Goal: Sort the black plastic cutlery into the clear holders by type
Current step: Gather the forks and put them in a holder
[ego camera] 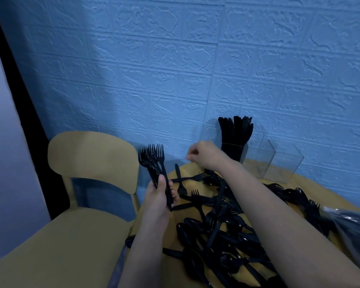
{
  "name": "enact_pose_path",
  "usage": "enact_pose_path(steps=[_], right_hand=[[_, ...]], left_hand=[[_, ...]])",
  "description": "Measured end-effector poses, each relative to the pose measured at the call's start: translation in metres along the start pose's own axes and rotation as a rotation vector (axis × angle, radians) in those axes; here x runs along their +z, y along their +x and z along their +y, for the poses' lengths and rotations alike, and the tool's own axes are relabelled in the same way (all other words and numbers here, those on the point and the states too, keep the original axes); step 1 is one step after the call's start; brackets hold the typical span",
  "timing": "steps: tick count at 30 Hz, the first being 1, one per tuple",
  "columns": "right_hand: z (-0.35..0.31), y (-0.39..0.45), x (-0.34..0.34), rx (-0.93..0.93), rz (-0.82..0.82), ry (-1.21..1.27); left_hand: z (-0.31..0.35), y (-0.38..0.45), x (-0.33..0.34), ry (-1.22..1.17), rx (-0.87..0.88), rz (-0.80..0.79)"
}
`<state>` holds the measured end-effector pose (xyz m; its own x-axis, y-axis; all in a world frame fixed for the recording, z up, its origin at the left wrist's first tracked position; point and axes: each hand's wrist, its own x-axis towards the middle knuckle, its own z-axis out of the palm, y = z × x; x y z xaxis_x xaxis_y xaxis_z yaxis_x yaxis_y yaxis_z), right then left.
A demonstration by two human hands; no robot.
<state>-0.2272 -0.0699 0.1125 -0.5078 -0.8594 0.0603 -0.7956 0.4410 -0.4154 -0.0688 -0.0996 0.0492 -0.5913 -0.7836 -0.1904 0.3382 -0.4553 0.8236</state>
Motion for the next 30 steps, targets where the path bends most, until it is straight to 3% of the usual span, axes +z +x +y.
enact_pose_path(steps=[5,9,16,22,27,30], right_hand=[[0.012,0.007,0.029,0.041,-0.162,-0.160],[0.006,0.013,0.038,0.011,-0.104,-0.137],[0.001,0.028,0.055,0.188,-0.101,-0.192],[0.025,0.013,0.036,0.087,-0.234,-0.370],[0.025,0.005,0.038,-0.108,-0.174,-0.498],[0.027,0.006,0.039,-0.108,-0.194,-0.464]], left_hand=[[0.000,0.002,-0.002,0.003,-0.010,0.035],[0.000,0.002,0.001,0.017,-0.020,0.044],[-0.001,0.000,0.003,0.056,-0.016,0.072],[-0.003,0.001,0.003,0.067,-0.017,0.023],[-0.003,-0.002,0.004,0.062,-0.017,-0.006],[-0.003,-0.002,0.005,0.061,-0.021,0.003]])
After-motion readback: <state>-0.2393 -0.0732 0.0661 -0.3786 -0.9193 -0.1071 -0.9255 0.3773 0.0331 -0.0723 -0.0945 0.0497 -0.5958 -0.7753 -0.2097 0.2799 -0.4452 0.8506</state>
